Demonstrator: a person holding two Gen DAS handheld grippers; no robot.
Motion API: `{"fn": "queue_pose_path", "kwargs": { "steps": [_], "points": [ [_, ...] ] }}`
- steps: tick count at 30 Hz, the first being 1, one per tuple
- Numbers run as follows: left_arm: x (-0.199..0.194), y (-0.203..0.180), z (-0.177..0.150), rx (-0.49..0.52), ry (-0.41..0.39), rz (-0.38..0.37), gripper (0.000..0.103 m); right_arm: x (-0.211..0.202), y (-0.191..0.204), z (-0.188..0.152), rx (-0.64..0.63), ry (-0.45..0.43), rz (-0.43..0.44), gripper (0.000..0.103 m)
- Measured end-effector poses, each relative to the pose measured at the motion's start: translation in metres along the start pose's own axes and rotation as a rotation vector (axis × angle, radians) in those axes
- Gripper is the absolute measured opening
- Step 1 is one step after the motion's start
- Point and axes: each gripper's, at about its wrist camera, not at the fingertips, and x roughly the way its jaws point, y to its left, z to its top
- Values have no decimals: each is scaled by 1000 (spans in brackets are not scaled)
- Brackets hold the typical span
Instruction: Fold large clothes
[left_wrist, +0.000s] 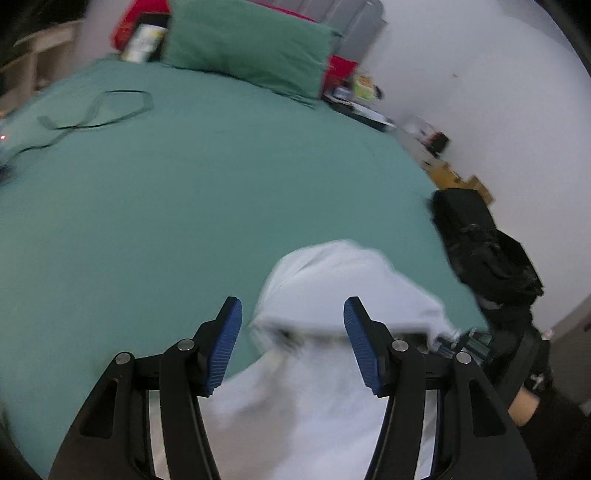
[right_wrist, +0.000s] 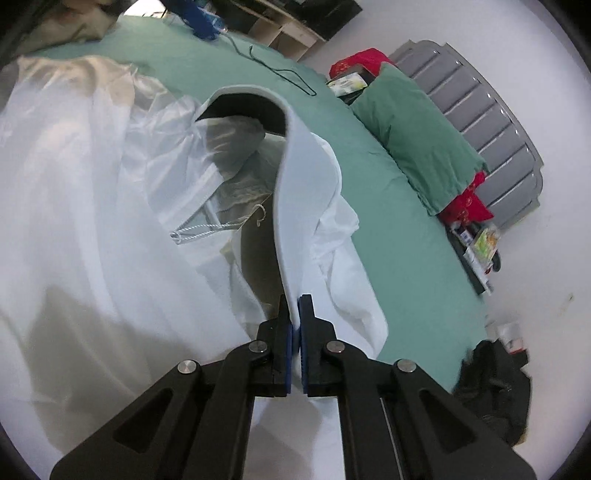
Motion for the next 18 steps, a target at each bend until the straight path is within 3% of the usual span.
{"fn": "queue_pose_path", "kwargs": {
  "steps": [3, 7, 8, 10, 12, 14, 15, 18],
  "points": [
    [47, -4, 15, 29, 76, 50, 62, 0, -3, 1, 27, -15, 33, 5],
    [96, 1, -3, 64, 260, 63, 62, -5, -19, -11, 120, -12, 129, 16],
    [91, -5, -8, 118, 212, 73, 63, -9, -31, -16, 176, -11, 179, 20],
    [91, -8, -13, 161, 226, 70, 63, -18, -56, -28, 322, -27, 294, 25],
    [92, -7, -12, 166, 245, 61, 63, -28, -93, -50, 549, -89, 407, 43],
    [94, -6, -7, 176, 286, 45, 64, -26, -126, -70, 757, -135, 468, 83],
    [95, -5, -5, 182, 305, 38, 64, -21, -134, -76, 823, -132, 492, 88],
    [98, -3, 4, 196, 357, 27, 64, 17, -152, -92, 988, -36, 566, 89]
  ]
}}
